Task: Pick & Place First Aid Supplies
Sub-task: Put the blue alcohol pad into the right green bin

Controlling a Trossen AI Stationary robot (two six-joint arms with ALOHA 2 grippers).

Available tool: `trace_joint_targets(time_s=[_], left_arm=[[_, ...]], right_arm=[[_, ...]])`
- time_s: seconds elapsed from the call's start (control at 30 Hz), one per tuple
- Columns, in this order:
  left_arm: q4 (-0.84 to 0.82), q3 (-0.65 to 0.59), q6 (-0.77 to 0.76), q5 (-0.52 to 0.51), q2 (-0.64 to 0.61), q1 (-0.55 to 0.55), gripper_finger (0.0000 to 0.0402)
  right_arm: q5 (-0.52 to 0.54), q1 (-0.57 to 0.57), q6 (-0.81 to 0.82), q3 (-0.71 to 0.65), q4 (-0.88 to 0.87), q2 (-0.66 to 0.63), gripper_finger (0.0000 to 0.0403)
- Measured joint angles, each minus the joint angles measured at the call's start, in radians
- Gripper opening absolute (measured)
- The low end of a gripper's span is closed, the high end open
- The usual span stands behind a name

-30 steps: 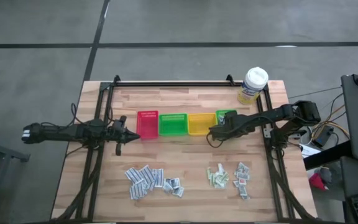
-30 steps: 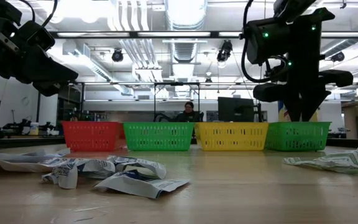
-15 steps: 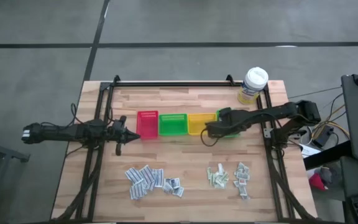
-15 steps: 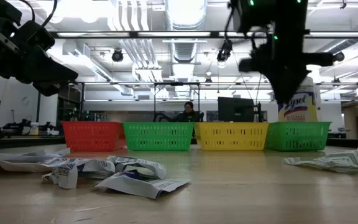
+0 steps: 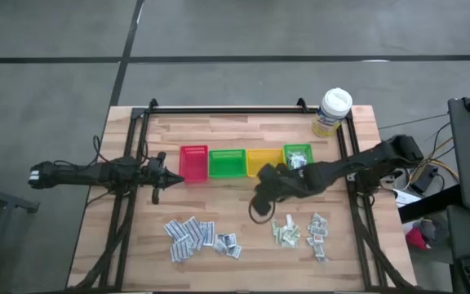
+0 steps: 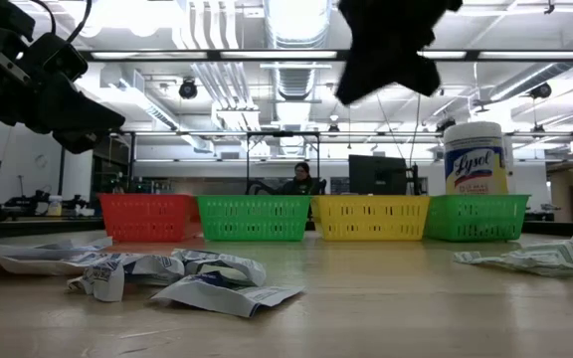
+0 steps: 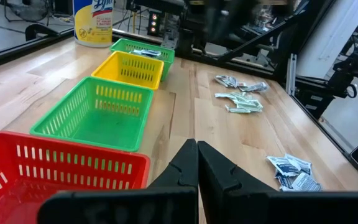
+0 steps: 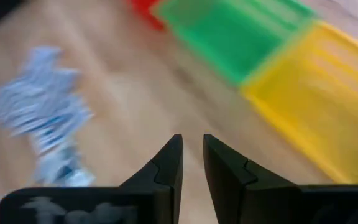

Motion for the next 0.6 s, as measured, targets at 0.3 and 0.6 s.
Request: trace_joint_targets(time_s=[0.3,0.6], left_arm=[[0.0,0.0,-0.002,0.0,0.0,0.0,0.0],[0.002,0.0,-0.003,0.0,0.0,0.0,0.0]], right_arm=[[-0.03,0.111,-0.181,-0.027,0.224,0.001,0.0057],[-0.139,0.147,-0.352,-0.021,0.305,0.063,0.0057]])
